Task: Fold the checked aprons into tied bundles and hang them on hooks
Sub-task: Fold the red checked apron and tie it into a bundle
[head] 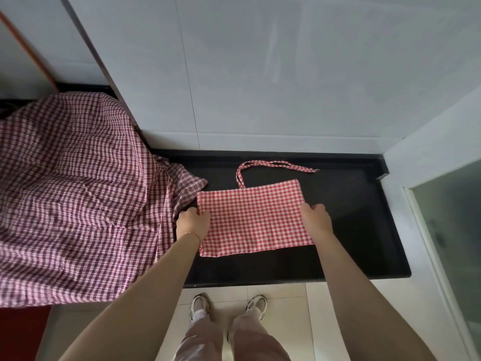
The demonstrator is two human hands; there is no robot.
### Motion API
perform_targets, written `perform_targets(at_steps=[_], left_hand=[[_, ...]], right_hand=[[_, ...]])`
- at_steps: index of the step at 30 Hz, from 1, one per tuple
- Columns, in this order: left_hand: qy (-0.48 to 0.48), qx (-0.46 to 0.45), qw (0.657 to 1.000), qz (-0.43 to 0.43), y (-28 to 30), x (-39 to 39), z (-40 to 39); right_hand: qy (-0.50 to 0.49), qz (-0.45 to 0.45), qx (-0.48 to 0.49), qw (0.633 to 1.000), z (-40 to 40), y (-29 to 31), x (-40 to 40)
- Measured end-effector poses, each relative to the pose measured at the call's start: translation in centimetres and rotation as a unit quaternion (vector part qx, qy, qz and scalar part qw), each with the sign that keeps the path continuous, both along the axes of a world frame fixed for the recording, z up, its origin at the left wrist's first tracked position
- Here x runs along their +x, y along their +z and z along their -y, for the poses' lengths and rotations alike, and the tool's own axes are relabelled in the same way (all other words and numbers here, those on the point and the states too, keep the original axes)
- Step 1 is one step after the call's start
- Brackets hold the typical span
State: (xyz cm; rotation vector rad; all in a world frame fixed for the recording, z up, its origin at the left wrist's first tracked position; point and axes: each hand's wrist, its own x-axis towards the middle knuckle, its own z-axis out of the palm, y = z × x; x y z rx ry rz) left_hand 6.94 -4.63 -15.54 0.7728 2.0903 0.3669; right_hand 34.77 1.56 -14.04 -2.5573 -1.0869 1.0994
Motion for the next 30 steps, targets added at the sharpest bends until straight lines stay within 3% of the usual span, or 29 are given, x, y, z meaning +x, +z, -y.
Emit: perform_targets(at_steps=[7,8,10,12,15,18,22,25,28,30], left_hand=[[0.065,0.111,0.989,0.073,-0.2,0.7,0.5],[0.046,0.112,0.992,0.034,-0.3,0.8,0.5],[-0.005,0.085,0.988,-0.125,-0.5,1.3,0.6],[-0.078,0.125,0.957,-0.249,-0.4,2.1,1.0],[-0.273,0.212,0.899,-0.269,-0.2,4.3,1.3],[-0.372,0.147,0.886,-0.237,-1.1,5.9,1.7],[-0.437,0.031,0.866,-0.239,-2.6,6.6,2.2],[-0.44,0.025,0.865,-0.24,-2.6,6.5,1.9],[-0.446,0.026,0.862,-0.242,-2.6,6.3,2.0],[-0.45,0.02,0.858,-0.247,-2.7,6.2,2.0]], right_hand=[[-0.025,-0.088,0.021,0.996,-0.1,-0.1,1.8],[-0.03,-0.093,0.027,0.995,0.0,0.0,1.9],[-0.012,-0.074,0.03,0.997,0.2,-0.3,2.0],[0.007,-0.037,0.076,0.996,0.3,-0.7,2.3],[0.017,0.02,0.144,0.989,0.3,0.1,3.1],[0.11,0.044,0.054,0.991,1.0,0.5,5.0],[0.248,-0.015,-0.125,0.961,3.7,0.3,7.2],[0.25,-0.009,-0.048,0.967,5.4,-0.8,6.4],[0.176,0.034,0.09,0.98,7.3,-2.1,5.1],[0.151,0.082,0.127,0.977,8.0,-2.7,4.3]])
